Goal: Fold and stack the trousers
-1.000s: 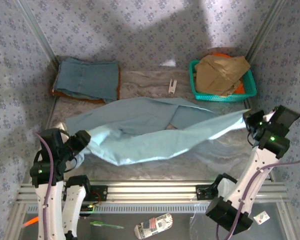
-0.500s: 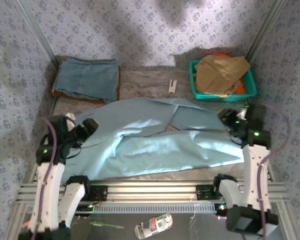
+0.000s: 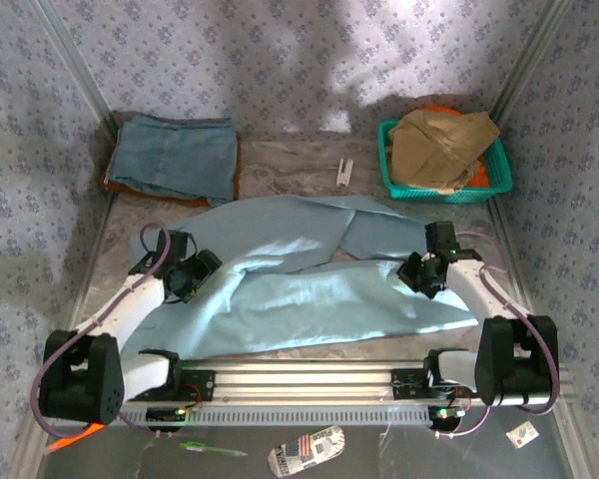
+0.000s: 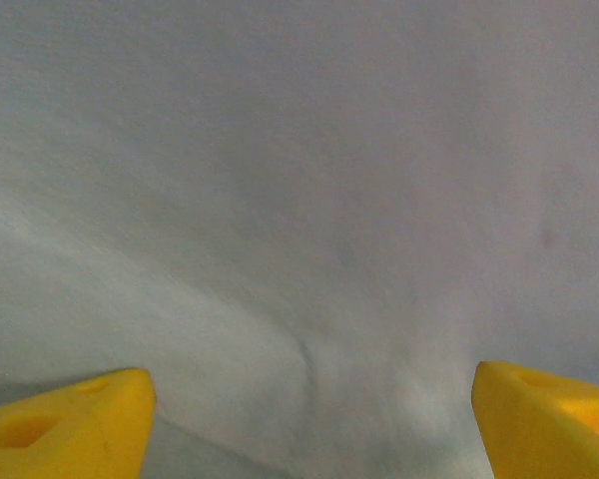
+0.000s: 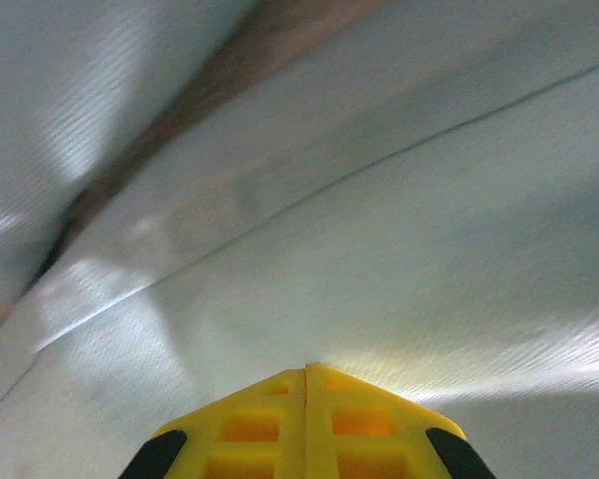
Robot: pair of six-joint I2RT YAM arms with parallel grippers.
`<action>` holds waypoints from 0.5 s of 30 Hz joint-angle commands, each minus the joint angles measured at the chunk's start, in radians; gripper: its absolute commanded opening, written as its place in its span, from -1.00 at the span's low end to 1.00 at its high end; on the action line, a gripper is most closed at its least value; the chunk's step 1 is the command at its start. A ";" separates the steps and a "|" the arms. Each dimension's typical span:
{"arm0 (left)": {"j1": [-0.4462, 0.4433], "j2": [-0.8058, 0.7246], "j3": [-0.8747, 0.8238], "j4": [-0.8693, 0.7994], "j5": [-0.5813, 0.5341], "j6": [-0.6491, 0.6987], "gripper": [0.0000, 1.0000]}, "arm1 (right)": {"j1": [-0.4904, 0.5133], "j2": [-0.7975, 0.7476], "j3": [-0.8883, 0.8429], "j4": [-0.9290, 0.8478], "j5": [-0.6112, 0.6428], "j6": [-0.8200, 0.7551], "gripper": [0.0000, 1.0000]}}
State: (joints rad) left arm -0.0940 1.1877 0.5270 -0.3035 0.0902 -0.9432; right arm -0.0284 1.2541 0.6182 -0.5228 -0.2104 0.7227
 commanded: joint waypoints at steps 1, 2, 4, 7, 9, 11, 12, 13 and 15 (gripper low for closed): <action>0.083 0.058 -0.041 0.111 -0.042 -0.045 0.64 | -0.070 0.010 -0.050 0.010 0.016 0.008 -1.00; 0.102 0.076 -0.046 0.122 -0.040 -0.045 0.64 | -0.097 0.005 -0.063 0.005 0.009 0.006 -1.00; 0.141 0.108 -0.051 0.129 -0.042 -0.050 0.64 | -0.145 -0.009 -0.082 -0.011 -0.010 -0.005 -1.00; 0.220 0.145 -0.056 0.142 -0.027 -0.058 0.65 | -0.214 -0.057 -0.107 -0.057 -0.011 -0.032 -1.00; 0.281 0.169 -0.054 0.161 -0.014 -0.053 0.64 | -0.251 -0.112 -0.112 -0.101 -0.020 -0.057 -0.99; 0.331 0.188 -0.031 0.160 -0.002 -0.039 0.63 | -0.271 -0.174 -0.101 -0.138 -0.042 -0.067 -0.90; 0.345 0.198 -0.012 0.160 0.006 -0.023 0.62 | -0.270 -0.210 -0.084 -0.148 -0.059 -0.075 -0.77; 0.356 0.203 0.018 0.134 0.011 -0.009 0.61 | -0.265 -0.236 -0.058 -0.157 -0.061 -0.075 -0.63; 0.355 0.201 0.072 0.101 0.030 0.020 0.61 | -0.249 -0.258 0.007 -0.176 -0.039 -0.075 -0.34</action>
State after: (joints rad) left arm 0.2401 1.3556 0.5739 -0.0879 0.1490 -0.9745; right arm -0.2890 1.0290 0.5411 -0.6407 -0.2451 0.6685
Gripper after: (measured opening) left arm 0.807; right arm 0.283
